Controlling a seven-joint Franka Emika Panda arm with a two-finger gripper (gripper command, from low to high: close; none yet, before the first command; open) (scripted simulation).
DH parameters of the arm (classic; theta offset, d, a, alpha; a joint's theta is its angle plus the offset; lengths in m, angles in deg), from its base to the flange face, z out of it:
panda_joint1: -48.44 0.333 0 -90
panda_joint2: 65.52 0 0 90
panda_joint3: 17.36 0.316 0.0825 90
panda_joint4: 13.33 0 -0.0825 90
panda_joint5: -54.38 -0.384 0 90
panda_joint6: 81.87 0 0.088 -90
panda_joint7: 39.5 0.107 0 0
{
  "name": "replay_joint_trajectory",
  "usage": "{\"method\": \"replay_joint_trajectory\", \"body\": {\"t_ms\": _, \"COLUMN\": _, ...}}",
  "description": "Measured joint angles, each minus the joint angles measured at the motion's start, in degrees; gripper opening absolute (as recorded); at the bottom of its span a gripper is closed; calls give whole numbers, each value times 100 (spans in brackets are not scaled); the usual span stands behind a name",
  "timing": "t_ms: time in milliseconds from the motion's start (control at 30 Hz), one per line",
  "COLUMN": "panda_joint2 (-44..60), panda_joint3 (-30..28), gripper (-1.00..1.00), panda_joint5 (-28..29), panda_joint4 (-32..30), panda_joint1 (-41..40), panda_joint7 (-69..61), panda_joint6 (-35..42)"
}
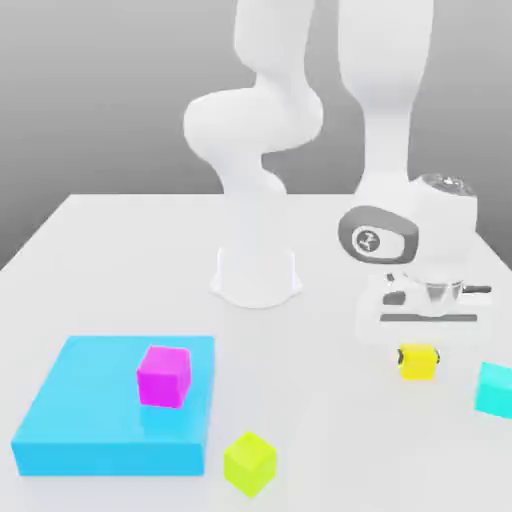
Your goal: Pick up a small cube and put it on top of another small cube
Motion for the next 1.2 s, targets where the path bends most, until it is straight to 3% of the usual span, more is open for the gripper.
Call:
{"method": "replay_joint_trajectory", "body": {"t_ms": 67, "panda_joint2": 18, "panda_joint3": -47, "gripper": -100, "panda_joint5": 20, "panda_joint4": 5, "panda_joint1": 43, "panda_joint7": 15, "panda_joint6": -14}}
{"method": "replay_joint_trajectory", "body": {"t_ms": 200, "panda_joint2": -353, "panda_joint3": 719, "gripper": -100, "panda_joint5": -502, "panda_joint4": -84, "panda_joint1": -591, "panda_joint7": -374, "panda_joint6": 270}}
{"method": "replay_joint_trajectory", "body": {"t_ms": 367, "panda_joint2": -929, "panda_joint3": 1695, "gripper": -100, "panda_joint5": -1670, "panda_joint4": -254, "panda_joint1": -1283, "panda_joint7": -1248, "panda_joint6": 656}}
{"method": "replay_joint_trajectory", "body": {"t_ms": 533, "panda_joint2": -1512, "panda_joint3": 2021, "gripper": -100, "panda_joint5": -2868, "panda_joint4": -427, "panda_joint1": -1296, "panda_joint7": -2144, "panda_joint6": 1044}}
{"method": "replay_joint_trajectory", "body": {"t_ms": 633, "panda_joint2": -1595, "panda_joint3": 1708, "gripper": -100, "panda_joint5": -3083, "panda_joint4": -222, "panda_joint1": -1624, "panda_joint7": -2546, "panda_joint6": 1332}}
{"method": "replay_joint_trajectory", "body": {"t_ms": 967, "panda_joint2": -1393, "panda_joint3": 487, "gripper": -100, "panda_joint5": -3062, "panda_joint4": 1034, "panda_joint1": -4204, "panda_joint7": -3784, "panda_joint6": 2393}}
{"method": "replay_joint_trajectory", "body": {"t_ms": 1167, "panda_joint2": -380, "panda_joint3": 192, "gripper": -100, "panda_joint5": -2583, "panda_joint4": 1263, "panda_joint1": -4202, "panda_joint7": -3590, "panda_joint6": 1624}}
{"method": "replay_joint_trajectory", "body": {"t_ms": 1200, "panda_joint2": -277, "panda_joint3": 153, "gripper": 100, "panda_joint5": -2542, "panda_joint4": 1272, "panda_joint1": -4171, "panda_joint7": -3560, "panda_joint6": 1534}}
